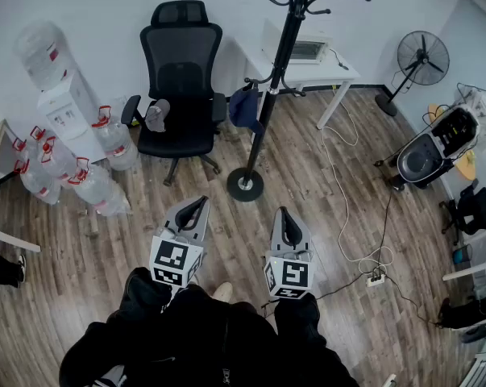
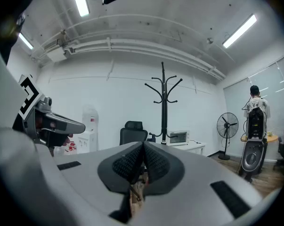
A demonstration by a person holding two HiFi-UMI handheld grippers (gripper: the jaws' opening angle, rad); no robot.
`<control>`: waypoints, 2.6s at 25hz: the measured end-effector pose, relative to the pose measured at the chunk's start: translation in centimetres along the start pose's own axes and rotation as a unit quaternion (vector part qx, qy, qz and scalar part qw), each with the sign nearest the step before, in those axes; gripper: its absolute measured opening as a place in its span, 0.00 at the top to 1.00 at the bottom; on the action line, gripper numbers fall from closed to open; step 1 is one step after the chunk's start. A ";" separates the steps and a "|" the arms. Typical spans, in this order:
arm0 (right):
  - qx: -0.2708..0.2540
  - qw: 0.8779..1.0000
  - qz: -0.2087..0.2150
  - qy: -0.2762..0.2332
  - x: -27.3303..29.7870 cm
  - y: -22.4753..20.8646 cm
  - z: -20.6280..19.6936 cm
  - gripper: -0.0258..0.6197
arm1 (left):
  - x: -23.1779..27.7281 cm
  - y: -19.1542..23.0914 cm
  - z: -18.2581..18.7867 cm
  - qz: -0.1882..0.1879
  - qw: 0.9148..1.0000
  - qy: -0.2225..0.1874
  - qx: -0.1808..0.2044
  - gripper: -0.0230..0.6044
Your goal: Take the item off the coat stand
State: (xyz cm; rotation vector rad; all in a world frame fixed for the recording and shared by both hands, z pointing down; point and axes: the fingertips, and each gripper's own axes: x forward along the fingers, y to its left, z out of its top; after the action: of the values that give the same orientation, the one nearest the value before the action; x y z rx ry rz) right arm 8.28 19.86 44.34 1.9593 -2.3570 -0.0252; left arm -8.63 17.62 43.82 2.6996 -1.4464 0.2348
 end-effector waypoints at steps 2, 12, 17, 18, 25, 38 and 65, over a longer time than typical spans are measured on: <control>0.007 1.000 -0.001 -0.003 0.1 -0.1 0.1 0.94 | 0.1 0.1 0.0 0.000 1.000 0.000 0.000 0.93; 0.005 1.000 -0.001 -0.007 0.2 -0.5 0.4 0.94 | 0.4 0.2 0.5 0.004 1.000 -0.006 0.004 0.92; 0.000 1.000 -0.001 -0.005 1.0 -0.9 0.2 0.94 | 1.3 1.1 0.6 0.011 1.000 -0.008 0.000 0.93; 0.000 1.000 -0.002 -0.006 1.5 -1.1 0.2 0.94 | 1.8 1.3 0.7 0.010 1.000 -0.008 0.001 0.92; -0.001 1.000 -0.003 -0.004 7.1 -3.2 0.4 0.94 | 7.5 3.3 1.4 0.001 1.000 -0.007 0.000 0.93; 0.004 1.000 -0.004 0.019 23.9 -7.4 1.3 0.94 | 23.0 11.3 4.2 -0.014 1.000 0.010 -0.011 0.93; 0.043 0.993 -0.053 0.098 44.1 -12.7 -4.0 0.94 | 45.6 19.6 -0.6 -0.108 0.989 0.102 -0.019 0.89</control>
State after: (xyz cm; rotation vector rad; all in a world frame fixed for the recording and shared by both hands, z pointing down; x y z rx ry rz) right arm 13.03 -25.67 49.70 2.0202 -2.1637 0.2541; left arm -0.14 -30.67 51.82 2.6798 -1.0830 0.4490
